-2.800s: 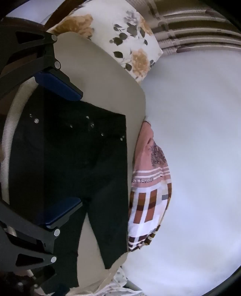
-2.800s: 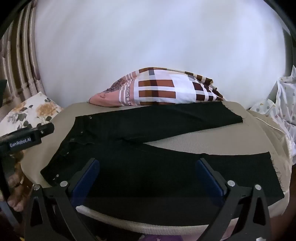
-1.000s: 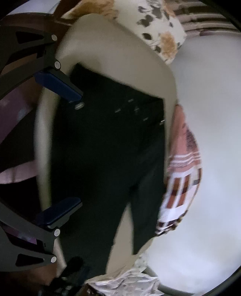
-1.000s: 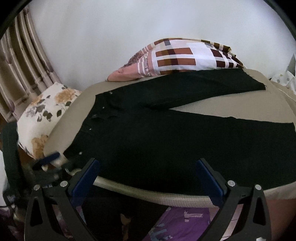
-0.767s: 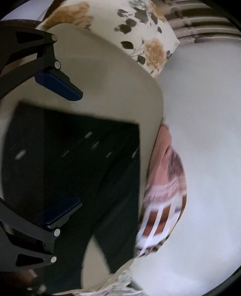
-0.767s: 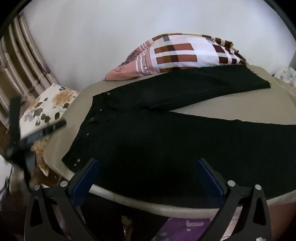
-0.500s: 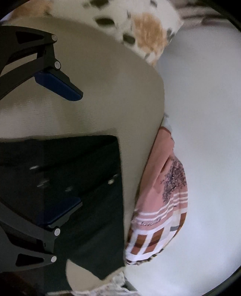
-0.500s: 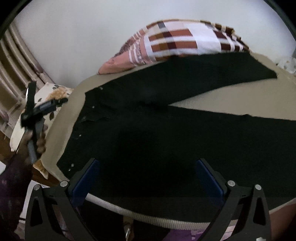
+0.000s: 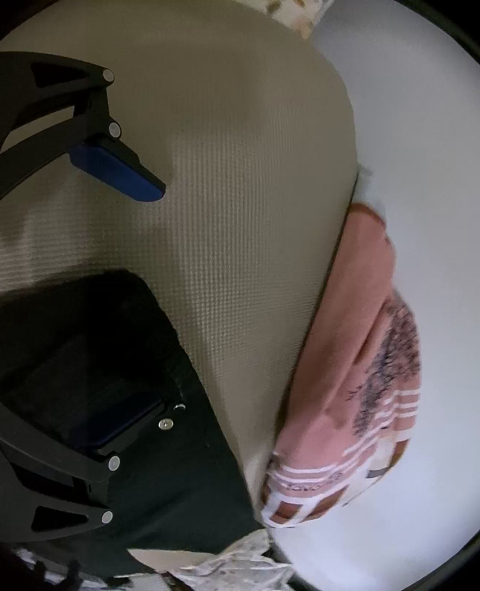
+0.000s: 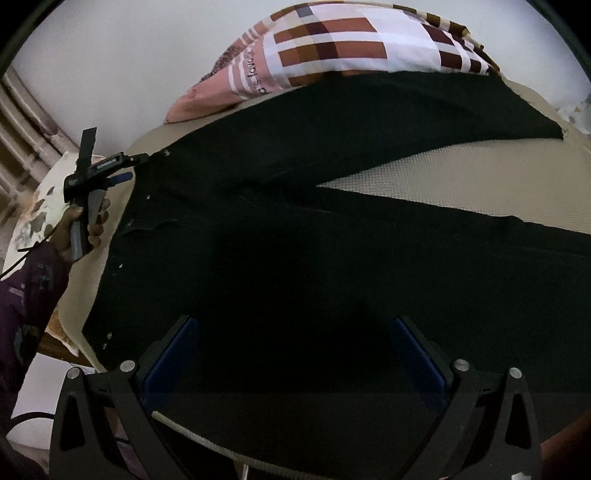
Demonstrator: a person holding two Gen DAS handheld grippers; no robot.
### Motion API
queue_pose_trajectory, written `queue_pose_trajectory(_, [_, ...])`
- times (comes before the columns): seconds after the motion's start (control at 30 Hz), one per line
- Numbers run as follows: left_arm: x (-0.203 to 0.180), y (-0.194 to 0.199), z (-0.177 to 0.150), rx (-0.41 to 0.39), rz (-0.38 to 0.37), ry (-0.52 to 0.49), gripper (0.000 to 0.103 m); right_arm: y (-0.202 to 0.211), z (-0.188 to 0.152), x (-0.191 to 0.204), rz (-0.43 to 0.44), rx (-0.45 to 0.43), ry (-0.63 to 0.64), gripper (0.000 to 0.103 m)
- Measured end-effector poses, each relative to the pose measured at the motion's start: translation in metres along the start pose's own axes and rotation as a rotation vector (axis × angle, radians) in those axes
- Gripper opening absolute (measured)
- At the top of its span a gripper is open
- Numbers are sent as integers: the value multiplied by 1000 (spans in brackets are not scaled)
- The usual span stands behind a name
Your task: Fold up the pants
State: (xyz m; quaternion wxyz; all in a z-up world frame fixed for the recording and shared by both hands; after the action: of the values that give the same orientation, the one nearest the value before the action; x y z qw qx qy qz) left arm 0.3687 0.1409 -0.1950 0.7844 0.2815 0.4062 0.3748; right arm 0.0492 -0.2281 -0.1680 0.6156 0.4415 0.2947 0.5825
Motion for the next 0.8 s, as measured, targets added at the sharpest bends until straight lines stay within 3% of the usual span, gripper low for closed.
queue_pose_trajectory(0.03, [-1, -6, 0, 21, -28, -10, 98, -1, 1, -1, 19, 11, 16, 103])
queue_pose_trajectory(0.07, [-5, -6, 1, 19, -10, -32, 85, -2, 3, -2, 17, 12, 14, 103])
queue_pose_trajectory(0.1, [-8, -4, 1, 15, -16, -28, 46, -3, 6, -3, 15, 12, 11, 103])
queue_pose_trajectory(0.13, [-11, -2, 1, 12, -62, 7, 36, -4, 9, -4, 15, 11, 9, 103])
queue_pose_trajectory(0.2, [-19, 9, -1, -33, -38, 28, 26, -5, 19, -8, 27, 5, -4, 103])
queue_pose_trajectory(0.27, [-34, 25, -7, -76, -9, 17, 22, -5, 34, -15, 59, -5, -41, 103])
queue_pose_trajectory(0.33, [-49, 43, -12, -127, -37, 30, 16, -6, 58, -21, 135, -15, -113, 103])
queue_pose_trajectory(0.5, [-94, 89, -38, -219, -87, 7, 15, -22, 125, -28, 359, 22, -283, 102])
queue_pose_trajectory(0.6, [-118, 108, -56, -252, -102, 3, 16, -39, 161, -19, 442, 56, -327, 102])
queue_pose_trajectory(0.7, [-142, 122, -77, -275, -101, -20, 16, -54, 192, -10, 464, 70, -334, 102])
queue_pose_trajectory(0.8, [-156, 130, -92, -280, -92, -33, 16, -81, 219, -7, 508, 143, -378, 102])
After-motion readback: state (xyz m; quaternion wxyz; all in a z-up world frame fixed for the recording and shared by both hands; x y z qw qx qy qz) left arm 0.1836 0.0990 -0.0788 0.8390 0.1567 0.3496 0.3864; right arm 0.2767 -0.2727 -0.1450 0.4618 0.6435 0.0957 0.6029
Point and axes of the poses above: each gripper's, at about its wrist camera, not at the fingertips, and y roughly against the way its jaws point, x to its left, z to its top, the point moved 4 cm from there along -y, roughly the way its jaws point, and after that the axes turned 13 degrees about -z, right-handed, at the moved point
